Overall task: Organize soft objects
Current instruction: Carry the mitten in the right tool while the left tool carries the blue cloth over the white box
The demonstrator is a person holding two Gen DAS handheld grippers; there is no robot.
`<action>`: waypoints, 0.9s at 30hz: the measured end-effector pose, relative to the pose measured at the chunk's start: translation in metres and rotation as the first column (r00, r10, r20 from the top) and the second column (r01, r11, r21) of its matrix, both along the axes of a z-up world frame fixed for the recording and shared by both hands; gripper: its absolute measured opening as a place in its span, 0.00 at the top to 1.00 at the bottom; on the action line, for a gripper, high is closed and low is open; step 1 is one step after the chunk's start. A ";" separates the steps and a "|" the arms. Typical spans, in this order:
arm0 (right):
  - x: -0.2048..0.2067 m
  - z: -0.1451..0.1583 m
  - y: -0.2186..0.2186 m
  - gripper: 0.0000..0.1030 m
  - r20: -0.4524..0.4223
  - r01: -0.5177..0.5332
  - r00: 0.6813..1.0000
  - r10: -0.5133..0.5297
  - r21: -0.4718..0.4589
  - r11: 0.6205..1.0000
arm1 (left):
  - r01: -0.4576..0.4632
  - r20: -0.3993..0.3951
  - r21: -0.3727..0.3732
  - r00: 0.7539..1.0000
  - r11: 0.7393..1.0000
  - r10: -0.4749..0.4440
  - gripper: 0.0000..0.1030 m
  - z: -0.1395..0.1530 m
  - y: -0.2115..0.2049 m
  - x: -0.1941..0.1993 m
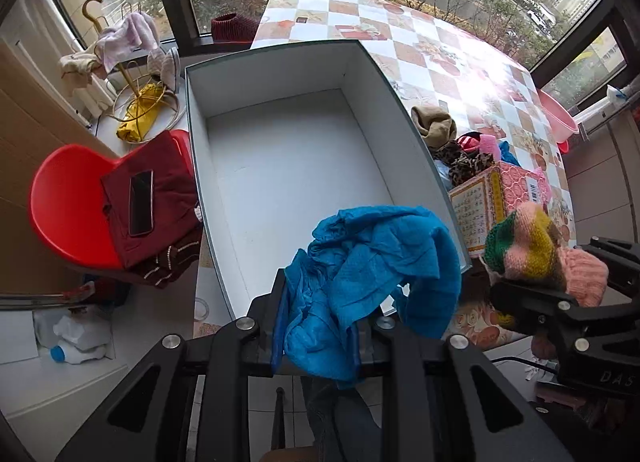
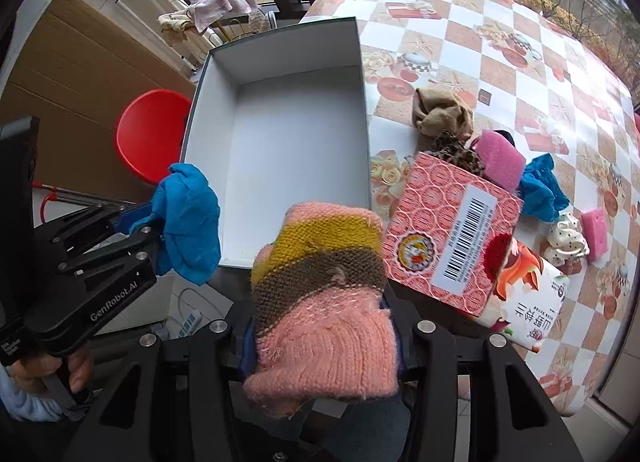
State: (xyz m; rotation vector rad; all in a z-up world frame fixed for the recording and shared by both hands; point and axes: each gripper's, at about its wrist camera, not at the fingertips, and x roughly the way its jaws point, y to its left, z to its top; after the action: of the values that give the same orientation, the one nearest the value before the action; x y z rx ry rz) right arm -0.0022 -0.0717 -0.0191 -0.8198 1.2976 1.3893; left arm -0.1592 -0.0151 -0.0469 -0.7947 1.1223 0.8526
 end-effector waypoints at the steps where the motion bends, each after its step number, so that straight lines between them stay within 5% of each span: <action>1: -0.003 -0.001 0.003 0.51 -0.002 -0.007 1.000 0.007 -0.001 1.000 | -0.004 -0.001 -0.004 1.000 1.000 0.004 0.75 -0.001 0.000 0.000; 27: -0.004 -0.011 0.043 0.51 0.040 0.037 0.999 -0.036 -0.012 0.999 | -0.070 -0.024 -0.032 0.997 0.997 0.070 0.74 -0.024 0.024 -0.003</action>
State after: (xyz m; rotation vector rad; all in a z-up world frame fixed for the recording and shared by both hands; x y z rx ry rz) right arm -0.0065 -0.0288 -0.0301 -0.8247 1.2862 1.3304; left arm -0.1620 0.0092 -0.0705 -0.8571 1.1365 0.9061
